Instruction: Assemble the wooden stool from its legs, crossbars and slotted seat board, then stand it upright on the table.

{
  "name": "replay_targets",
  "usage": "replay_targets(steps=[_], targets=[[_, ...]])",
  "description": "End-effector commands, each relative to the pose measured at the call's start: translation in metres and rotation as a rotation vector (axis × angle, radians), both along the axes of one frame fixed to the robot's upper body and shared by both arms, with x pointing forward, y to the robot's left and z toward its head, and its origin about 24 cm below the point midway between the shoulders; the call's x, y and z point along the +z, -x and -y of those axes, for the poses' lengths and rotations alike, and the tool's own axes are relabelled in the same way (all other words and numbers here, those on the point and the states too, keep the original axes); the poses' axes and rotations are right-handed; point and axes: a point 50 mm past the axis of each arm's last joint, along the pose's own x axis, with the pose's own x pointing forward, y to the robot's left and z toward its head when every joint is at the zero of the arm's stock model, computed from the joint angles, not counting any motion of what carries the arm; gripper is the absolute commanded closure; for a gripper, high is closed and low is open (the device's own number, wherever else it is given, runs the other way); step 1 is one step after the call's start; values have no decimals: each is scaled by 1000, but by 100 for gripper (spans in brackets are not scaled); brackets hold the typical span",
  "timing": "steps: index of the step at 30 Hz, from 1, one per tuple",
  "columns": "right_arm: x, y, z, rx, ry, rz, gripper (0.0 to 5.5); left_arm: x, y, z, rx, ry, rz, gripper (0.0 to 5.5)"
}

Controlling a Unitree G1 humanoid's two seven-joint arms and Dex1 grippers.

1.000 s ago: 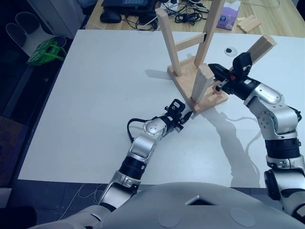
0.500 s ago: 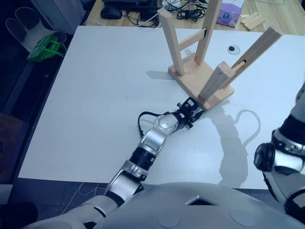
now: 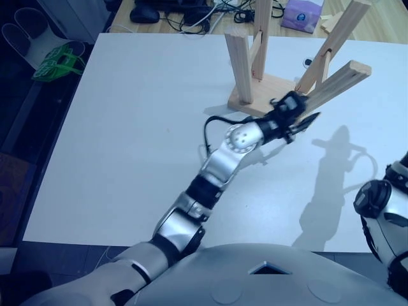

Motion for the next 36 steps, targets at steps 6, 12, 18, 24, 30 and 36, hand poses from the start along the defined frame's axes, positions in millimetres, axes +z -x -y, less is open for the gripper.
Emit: replay_targets(steps=[6, 12, 18, 24, 30, 36], targets=[[-139, 36, 51, -264, -90, -475, 549, -56, 85, -151, 113, -372, -405, 325], [-208, 21, 8, 310, -82, -1119, 549, -59, -6, -176, 555, -470, -204, 325], [-217, 32, -16, 522, 224, -1368, 549, -65, -56, -123, 487, -434, -168, 325], [-225, 33, -43, 700, 444, -1464, 550, -73, -78, -111, 581, -433, -156, 355], [-233, 31, -49, 710, 477, -1489, 550, -79, -77, -85, 534, -425, -156, 448], [-248, 18, -67, 775, 449, -1487, 550, -80, -75, -72, 489, -426, -152, 545]])
